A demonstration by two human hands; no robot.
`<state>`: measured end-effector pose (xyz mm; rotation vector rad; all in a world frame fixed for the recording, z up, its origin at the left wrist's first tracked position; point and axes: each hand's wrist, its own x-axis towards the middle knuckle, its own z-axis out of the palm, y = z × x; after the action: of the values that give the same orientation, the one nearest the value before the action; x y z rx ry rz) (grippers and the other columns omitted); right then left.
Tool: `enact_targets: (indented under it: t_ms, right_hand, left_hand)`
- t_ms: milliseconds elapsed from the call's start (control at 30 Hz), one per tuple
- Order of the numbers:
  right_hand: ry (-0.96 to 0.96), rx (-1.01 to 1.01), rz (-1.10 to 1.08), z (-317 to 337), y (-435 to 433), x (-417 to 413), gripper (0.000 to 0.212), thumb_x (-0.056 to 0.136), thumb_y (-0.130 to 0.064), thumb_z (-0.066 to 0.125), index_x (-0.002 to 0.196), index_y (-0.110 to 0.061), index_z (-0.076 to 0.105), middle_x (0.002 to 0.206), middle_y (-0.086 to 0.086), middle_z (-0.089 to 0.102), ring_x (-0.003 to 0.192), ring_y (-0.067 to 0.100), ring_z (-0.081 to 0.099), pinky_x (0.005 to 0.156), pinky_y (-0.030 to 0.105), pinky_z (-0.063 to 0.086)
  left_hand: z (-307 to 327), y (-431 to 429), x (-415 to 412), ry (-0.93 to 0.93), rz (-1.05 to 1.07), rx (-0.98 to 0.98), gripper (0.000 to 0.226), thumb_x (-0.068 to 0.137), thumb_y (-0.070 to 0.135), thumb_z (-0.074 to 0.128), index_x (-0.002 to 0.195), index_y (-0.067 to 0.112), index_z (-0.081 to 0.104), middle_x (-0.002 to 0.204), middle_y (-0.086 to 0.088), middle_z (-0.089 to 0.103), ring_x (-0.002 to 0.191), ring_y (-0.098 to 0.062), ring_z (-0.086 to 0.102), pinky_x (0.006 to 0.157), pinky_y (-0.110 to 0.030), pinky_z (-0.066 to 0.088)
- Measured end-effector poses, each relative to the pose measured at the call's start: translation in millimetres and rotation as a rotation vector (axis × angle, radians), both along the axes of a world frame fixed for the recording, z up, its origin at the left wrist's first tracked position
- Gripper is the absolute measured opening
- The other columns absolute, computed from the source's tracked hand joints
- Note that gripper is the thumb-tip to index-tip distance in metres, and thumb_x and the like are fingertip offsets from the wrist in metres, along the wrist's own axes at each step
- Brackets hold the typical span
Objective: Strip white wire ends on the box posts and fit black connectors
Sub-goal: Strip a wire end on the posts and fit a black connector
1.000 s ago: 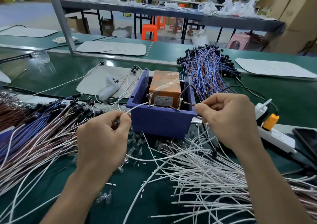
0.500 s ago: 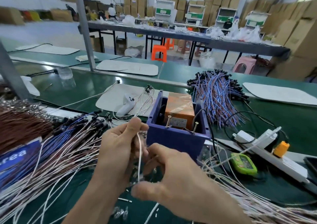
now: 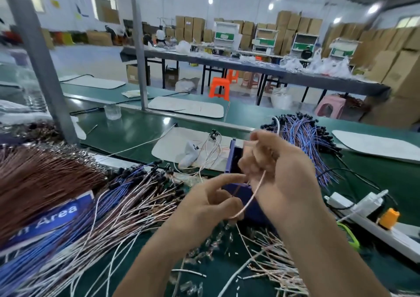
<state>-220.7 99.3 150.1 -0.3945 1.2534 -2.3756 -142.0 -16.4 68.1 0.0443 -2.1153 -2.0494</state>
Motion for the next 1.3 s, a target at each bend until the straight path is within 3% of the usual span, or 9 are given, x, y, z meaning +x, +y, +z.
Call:
enact_targets:
  t_ms: [233, 367, 533, 633, 767, 867, 1033, 1133, 1300]
  right_hand:
    - [-0.083, -0.026, -0.095, 18.4, 21.7, -44.6, 0.008, 0.093, -0.005, 0.060, 0.092, -0.001, 0.067, 0.050, 0.000, 0.027, 0.047, 0.017, 0.036, 0.053, 0.030, 0.044]
    - [0.027, 0.220, -0.351, 29.2, 44.2, -73.8, 0.024, 0.093, -0.001, 0.062, 0.117, -0.003, 0.064, 0.063, 0.002, 0.057, 0.058, 0.013, 0.053, 0.062, 0.028, 0.052]
    - [0.974, 0.825, -0.826, 62.1, 50.2, -55.3, 0.070, 0.082, -0.017, 0.082, 0.139, -0.035, 0.047, 0.126, -0.011, 0.062, 0.112, 0.016, 0.061, 0.092, 0.039, 0.054]
    - [1.374, 0.975, -0.418, 86.7, 25.0, -16.1, 0.048, 0.086, -0.035, 0.078, 0.130, -0.040, 0.061, 0.124, -0.029, 0.059, 0.108, -0.002, 0.056, 0.100, 0.030, 0.047]
    - [1.280, 1.129, 0.270, 69.8, -32.3, 23.4, 0.057, 0.097, -0.040, 0.065, 0.149, -0.038, 0.043, 0.130, -0.014, 0.064, 0.106, 0.006, 0.063, 0.086, 0.023, 0.050]
    - [1.163, 1.192, 0.248, 50.2, -66.5, 14.8, 0.054, 0.098, -0.013, 0.060, 0.149, -0.022, 0.045, 0.125, 0.006, 0.066, 0.096, 0.025, 0.069, 0.086, 0.039, 0.060]
    - [0.648, 0.934, 0.186, 28.4, -117.8, -27.0, 0.019, 0.094, 0.009, 0.053, 0.093, 0.005, 0.072, 0.075, 0.017, 0.071, 0.052, 0.021, 0.056, 0.053, 0.033, 0.048]
    - [0.286, 0.752, 0.082, 17.1, -143.8, -63.6, 0.029, 0.095, 0.013, 0.042, 0.073, 0.004, 0.059, 0.053, 0.014, 0.056, 0.032, 0.014, 0.045, 0.033, 0.020, 0.031]
    - [-0.076, 0.619, 0.075, -0.6, -173.7, -127.1, 0.035, 0.103, 0.002, 0.024, 0.076, -0.008, 0.043, 0.066, 0.007, 0.038, 0.043, 0.012, 0.038, 0.032, 0.017, 0.027]
  left_hand:
    - [0.9, -51.1, 23.7, -0.043, 0.160, 0.060, 0.025, 0.083, 0.038, 0.069, 0.096, 0.023, 0.083, 0.060, -0.001, 0.057, 0.053, -0.009, 0.045, 0.048, -0.016, 0.036]
    - [5.2, -65.7, 19.9, 0.077, 0.451, 0.285, 0.017, 0.073, 0.027, 0.074, 0.083, 0.017, 0.084, 0.064, -0.004, 0.064, 0.060, -0.013, 0.052, 0.056, -0.021, 0.046]
    - [26.3, -76.5, 20.6, 0.119, 0.281, 0.130, 0.019, 0.065, 0.013, 0.082, 0.081, 0.003, 0.080, 0.053, -0.005, 0.050, 0.055, -0.018, 0.046, 0.060, -0.031, 0.034]
    - [41.8, -76.2, 16.2, 0.126, 0.121, 0.058, 0.020, 0.058, 0.005, 0.069, 0.074, -0.003, 0.076, 0.046, -0.006, 0.045, 0.050, -0.021, 0.043, 0.051, -0.021, 0.033]
    - [58.6, -82.1, 7.1, 0.168, 0.216, 0.034, 0.018, 0.055, 0.011, 0.073, 0.071, 0.003, 0.077, 0.056, -0.013, 0.059, 0.052, -0.023, 0.048, 0.052, -0.026, 0.037]
    - [60.7, -94.8, 2.0, 0.128, 0.427, -0.095, 0.012, 0.076, 0.017, 0.082, 0.088, 0.018, 0.083, 0.078, -0.012, 0.075, 0.067, -0.020, 0.061, 0.068, -0.031, 0.048]
    - [52.0, -93.2, -20.8, 0.122, 0.494, 0.432, 0.031, 0.096, 0.032, 0.064, 0.120, 0.011, 0.063, 0.111, -0.009, 0.076, 0.107, -0.026, 0.073, 0.100, -0.046, 0.056]
    - [50.6, -83.3, -44.8, 0.009, 0.368, 0.467, 0.032, 0.108, 0.033, 0.049, 0.119, 0.009, 0.068, 0.106, -0.005, 0.073, 0.102, -0.023, 0.073, 0.093, -0.046, 0.060]
    - [40.4, -82.5, -89.3, -0.192, 0.324, 0.489, 0.019, 0.107, 0.024, 0.053, 0.104, 0.013, 0.069, 0.088, -0.005, 0.073, 0.070, -0.016, 0.069, 0.076, -0.035, 0.061]
